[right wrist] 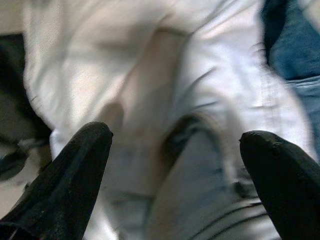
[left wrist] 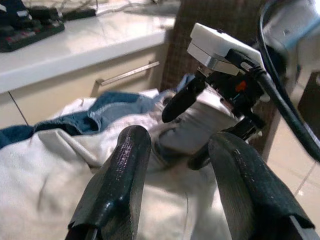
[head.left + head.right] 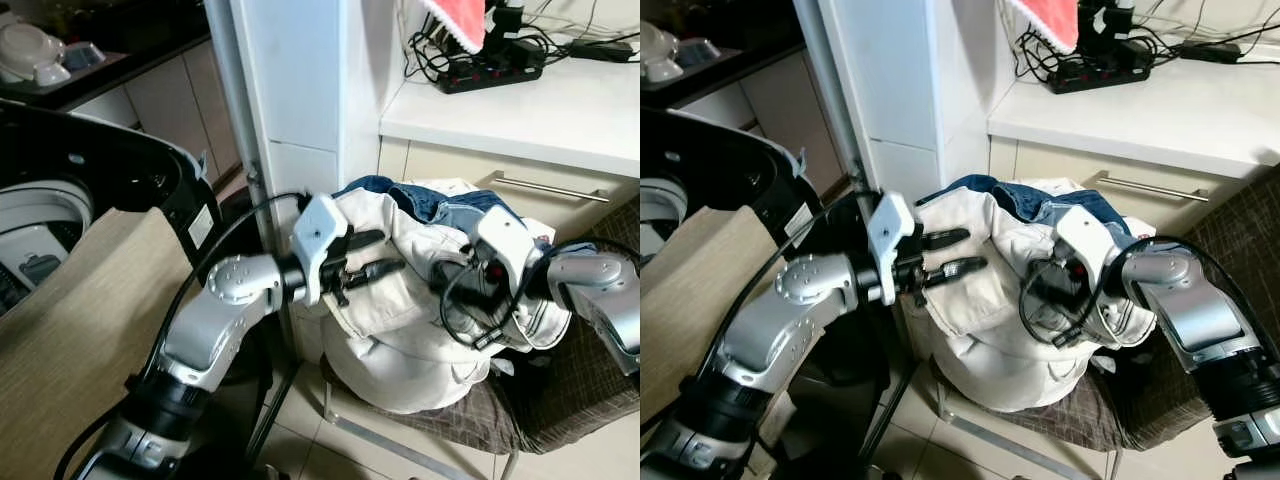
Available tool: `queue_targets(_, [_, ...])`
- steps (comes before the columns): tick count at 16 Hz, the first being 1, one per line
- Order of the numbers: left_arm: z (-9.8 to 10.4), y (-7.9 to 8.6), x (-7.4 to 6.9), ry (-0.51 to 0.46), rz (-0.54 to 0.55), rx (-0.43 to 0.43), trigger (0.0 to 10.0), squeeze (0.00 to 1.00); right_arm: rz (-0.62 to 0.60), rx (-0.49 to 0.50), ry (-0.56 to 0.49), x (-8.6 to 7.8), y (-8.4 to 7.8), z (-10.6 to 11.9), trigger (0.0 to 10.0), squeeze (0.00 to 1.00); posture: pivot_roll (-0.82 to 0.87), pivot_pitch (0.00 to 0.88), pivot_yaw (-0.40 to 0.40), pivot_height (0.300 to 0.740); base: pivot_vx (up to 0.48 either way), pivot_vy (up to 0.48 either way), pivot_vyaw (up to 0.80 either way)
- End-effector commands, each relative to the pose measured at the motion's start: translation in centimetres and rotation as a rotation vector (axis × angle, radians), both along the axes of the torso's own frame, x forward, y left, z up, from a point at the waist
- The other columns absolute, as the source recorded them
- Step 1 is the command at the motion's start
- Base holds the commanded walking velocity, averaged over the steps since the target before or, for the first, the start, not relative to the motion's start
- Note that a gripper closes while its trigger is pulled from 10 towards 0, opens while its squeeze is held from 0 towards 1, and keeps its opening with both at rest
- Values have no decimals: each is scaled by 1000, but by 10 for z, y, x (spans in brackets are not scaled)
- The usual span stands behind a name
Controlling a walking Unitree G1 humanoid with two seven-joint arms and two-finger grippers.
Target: Clothes washing
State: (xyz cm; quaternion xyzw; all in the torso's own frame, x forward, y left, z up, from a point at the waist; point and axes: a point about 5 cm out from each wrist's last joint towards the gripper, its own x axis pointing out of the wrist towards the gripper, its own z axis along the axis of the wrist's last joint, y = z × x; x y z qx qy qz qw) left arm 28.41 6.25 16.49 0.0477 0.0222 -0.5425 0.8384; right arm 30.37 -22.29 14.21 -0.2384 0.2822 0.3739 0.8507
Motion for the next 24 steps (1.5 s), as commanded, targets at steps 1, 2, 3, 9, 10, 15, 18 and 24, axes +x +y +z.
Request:
queue_targets(1, [0,3,-5,-6,-19,37,10000,0,23,-88,12,1,-6,-2,10000,1000,-125,0,78,740,0,0,0])
queue_targets(2, [-4,7,-10,26,-29,58,10000,0,12,-190,9,6,-14,-9,10000,996,-125,0,78,740,0,0,0])
queue_targets(3, [-4,8,-13,36,-40,70,10000,0,-3,-246,-7,11,-18,-11,10000,0,-119,0,72,740,0,0,0])
queue_targets(9, [-7,11,-15,35,-36,105,10000,0,-60,-353,-93,23,-31,-13,10000,0,-118,0,76,740,0,0,0])
queue_targets(10, [-7,11,-15,37,-38,109,10000,0,-64,-361,-100,24,-34,-13,10000,0,-122,0,81,740,0,0,0])
queue_targets(15, [-5,9,-21,46,-92,104,10000,0,-104,-345,-33,20,-51,-14,0,0,-125,0,81,740,0,0,0])
queue_targets(18, [-5,9,-21,47,-95,107,10000,0,-100,-349,-27,20,-52,-14,0,0,-127,0,82,740,0,0,0])
queue_targets(24, [-5,9,-18,46,-70,106,10000,0,-87,-337,-7,19,-51,-16,0,0,-126,0,75,740,0,0,0])
